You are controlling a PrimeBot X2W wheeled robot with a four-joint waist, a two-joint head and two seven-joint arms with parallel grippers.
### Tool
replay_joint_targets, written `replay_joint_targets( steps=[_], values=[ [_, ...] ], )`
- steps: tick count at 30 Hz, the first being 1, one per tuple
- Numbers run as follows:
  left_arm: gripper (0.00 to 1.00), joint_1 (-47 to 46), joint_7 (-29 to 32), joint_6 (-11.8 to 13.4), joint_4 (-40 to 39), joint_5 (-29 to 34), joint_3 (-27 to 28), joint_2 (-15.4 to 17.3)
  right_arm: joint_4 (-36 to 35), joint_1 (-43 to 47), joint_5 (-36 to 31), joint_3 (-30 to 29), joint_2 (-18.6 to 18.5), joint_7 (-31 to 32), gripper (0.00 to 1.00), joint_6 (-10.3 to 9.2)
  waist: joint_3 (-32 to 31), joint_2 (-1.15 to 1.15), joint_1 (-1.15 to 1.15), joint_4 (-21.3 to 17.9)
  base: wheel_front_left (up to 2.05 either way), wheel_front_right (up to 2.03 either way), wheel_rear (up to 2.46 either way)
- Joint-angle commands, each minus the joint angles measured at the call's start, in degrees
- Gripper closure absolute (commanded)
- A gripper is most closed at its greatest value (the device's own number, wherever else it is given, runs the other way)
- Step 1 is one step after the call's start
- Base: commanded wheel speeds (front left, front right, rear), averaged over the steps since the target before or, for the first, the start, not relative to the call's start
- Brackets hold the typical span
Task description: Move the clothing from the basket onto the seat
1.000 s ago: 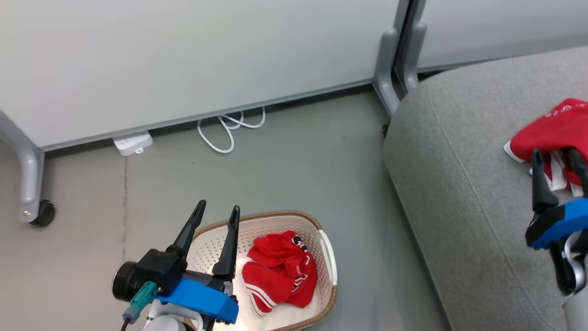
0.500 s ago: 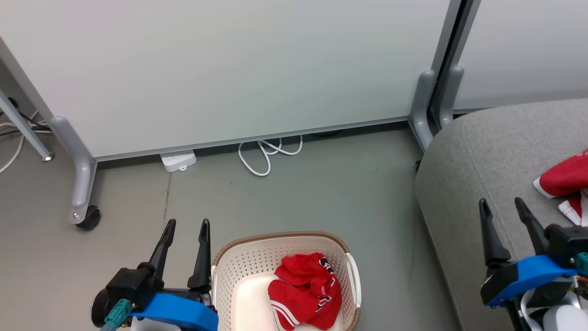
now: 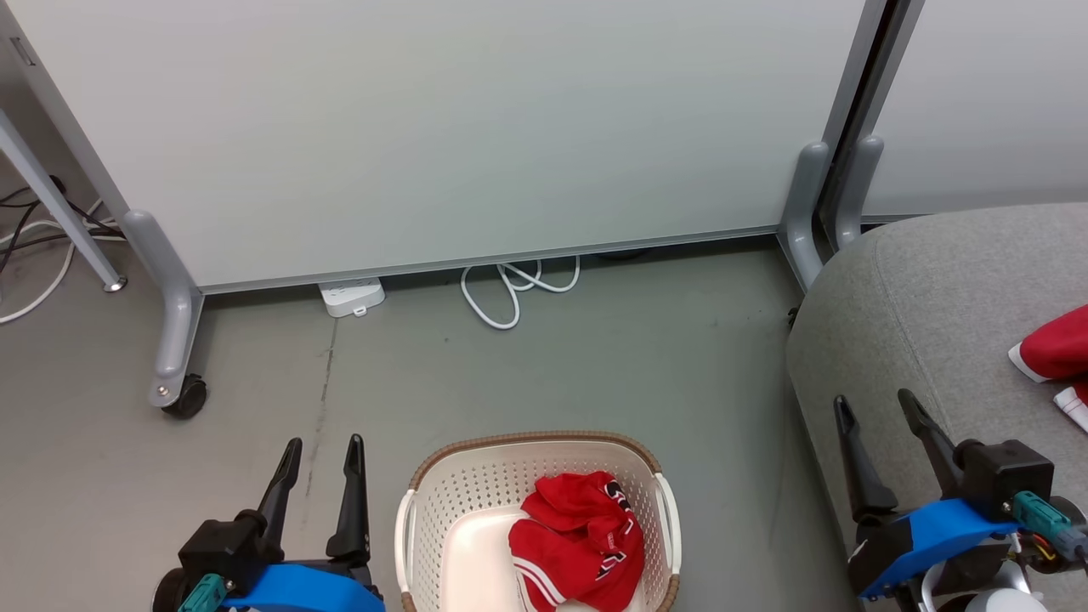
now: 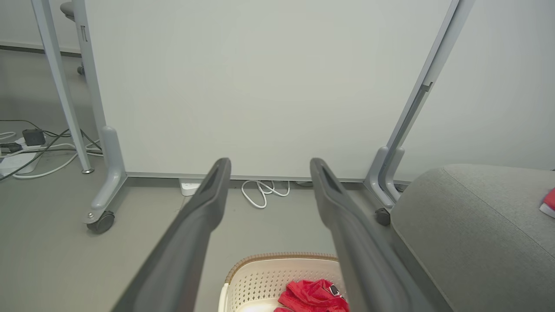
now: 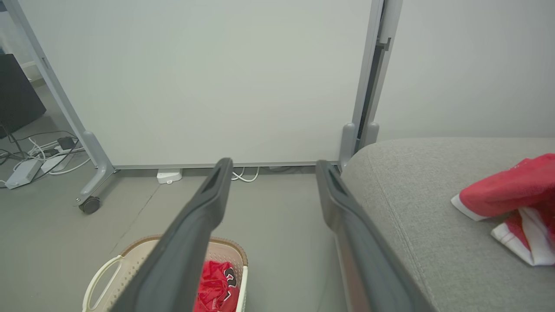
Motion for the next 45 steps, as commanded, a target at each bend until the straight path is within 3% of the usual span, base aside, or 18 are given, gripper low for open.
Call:
replay_joint_targets(
  steps=[1, 27, 35, 45],
  values=[
    [0.00, 0.0, -0.2, -0.1, 0.2, -0.3, 0.4, 0.1, -0.2, 0.9, 0.3, 0.2, 0.3, -0.4, 0.00, 0.01, 0.1, 0.00, 0.01, 0.0, 0.00, 0.00, 0.00],
    [0.00, -1.4, -0.2, -0.1, 0.4, 0.3, -0.6, 0.2, 0.1, -1.0, 2.1, 1.3, 0.4, -0.9, 0.00, 0.01, 2.5, 0.00, 0.01, -0.8, 0.00, 0.00, 0.00],
    [0.00, -5.8, -0.2, -0.1, 1.2, 0.0, -3.0, 1.9, -1.1, -5.3, 2.5, 2.6, 0.4, -2.2, 0.00, 0.01, 10.4, 0.00, 0.01, -2.9, 0.00, 0.00, 0.00],
    [0.00, -16.3, -0.2, -0.1, 4.3, -0.9, -8.4, 4.8, -2.5, -14.0, 2.7, 4.9, 0.4, -4.4, 0.00, 0.01, 25.9, 0.00, 0.01, -7.8, 0.00, 0.00, 0.00]
  ],
)
